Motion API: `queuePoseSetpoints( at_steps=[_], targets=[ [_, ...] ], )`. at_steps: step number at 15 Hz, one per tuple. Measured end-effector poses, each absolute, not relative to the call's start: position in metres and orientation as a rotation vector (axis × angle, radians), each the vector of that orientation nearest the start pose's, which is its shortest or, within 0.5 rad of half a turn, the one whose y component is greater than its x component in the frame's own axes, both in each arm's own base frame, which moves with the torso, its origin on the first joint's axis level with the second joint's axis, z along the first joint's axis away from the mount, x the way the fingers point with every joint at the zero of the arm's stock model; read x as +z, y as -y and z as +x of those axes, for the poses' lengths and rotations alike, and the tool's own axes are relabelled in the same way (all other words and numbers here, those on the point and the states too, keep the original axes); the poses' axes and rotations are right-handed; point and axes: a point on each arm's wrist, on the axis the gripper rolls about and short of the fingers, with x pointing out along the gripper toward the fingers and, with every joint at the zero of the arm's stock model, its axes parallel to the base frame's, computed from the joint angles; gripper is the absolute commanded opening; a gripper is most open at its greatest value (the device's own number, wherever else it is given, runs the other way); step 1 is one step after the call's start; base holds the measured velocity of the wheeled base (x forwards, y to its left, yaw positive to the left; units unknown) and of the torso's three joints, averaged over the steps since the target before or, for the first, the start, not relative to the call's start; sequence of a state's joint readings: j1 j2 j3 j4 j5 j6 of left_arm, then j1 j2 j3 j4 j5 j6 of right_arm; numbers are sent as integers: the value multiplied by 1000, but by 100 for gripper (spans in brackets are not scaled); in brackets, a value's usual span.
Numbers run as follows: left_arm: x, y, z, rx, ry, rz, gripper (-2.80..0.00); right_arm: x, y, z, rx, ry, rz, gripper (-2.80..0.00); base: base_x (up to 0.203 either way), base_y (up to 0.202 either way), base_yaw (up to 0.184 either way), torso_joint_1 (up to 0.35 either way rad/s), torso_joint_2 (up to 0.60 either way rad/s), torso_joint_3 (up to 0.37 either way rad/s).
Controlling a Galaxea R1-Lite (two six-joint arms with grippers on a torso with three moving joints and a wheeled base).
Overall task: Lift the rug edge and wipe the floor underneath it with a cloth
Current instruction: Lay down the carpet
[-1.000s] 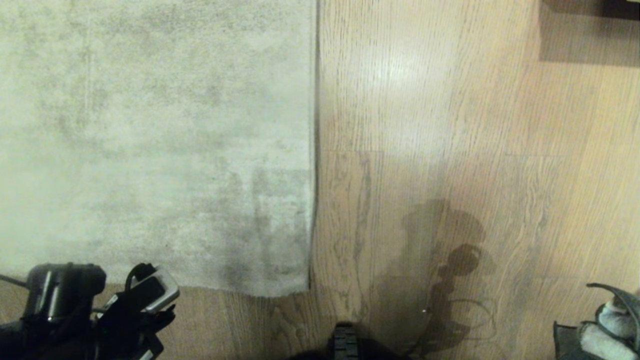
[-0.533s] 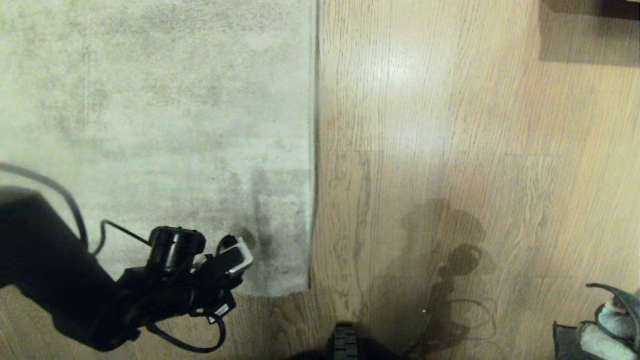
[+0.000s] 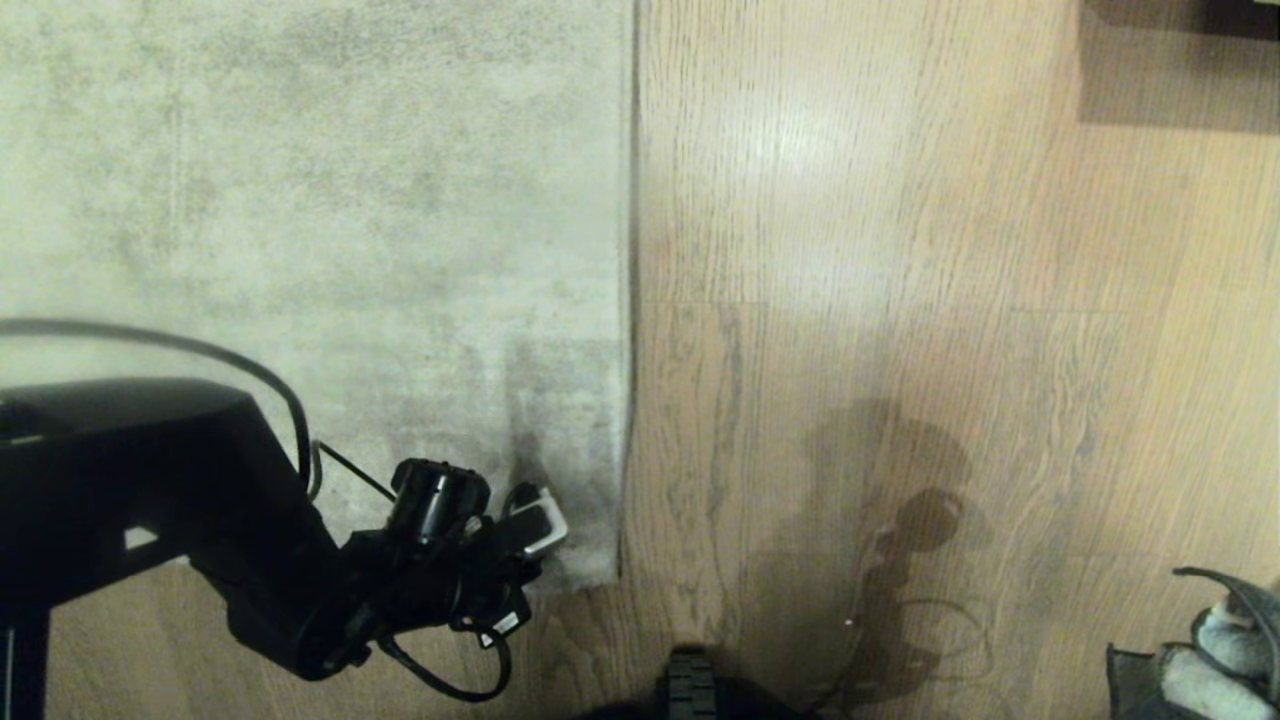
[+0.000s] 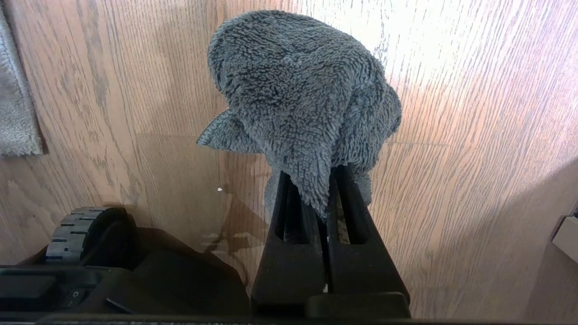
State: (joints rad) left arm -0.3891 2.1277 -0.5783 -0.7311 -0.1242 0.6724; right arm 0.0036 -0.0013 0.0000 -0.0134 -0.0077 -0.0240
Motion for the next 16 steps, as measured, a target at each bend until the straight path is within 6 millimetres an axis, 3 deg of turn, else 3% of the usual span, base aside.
queuePoseSetpoints(
  at_steps=[8,13,16],
  targets=[
    [16,119,308,-700,-501,893,-280,77,0,-23,-4,14,-24,-280,0,0,0,0,0,0],
    [21,119,308,-703,-486,881,-280,77,0,-23,-4,15,-24,-280,0,0,0,0,0,0],
    [44,113,300,-673,-439,861,-280,77,0,-23,-4,14,-24,-280,0,0,0,0,0,0]
  ],
)
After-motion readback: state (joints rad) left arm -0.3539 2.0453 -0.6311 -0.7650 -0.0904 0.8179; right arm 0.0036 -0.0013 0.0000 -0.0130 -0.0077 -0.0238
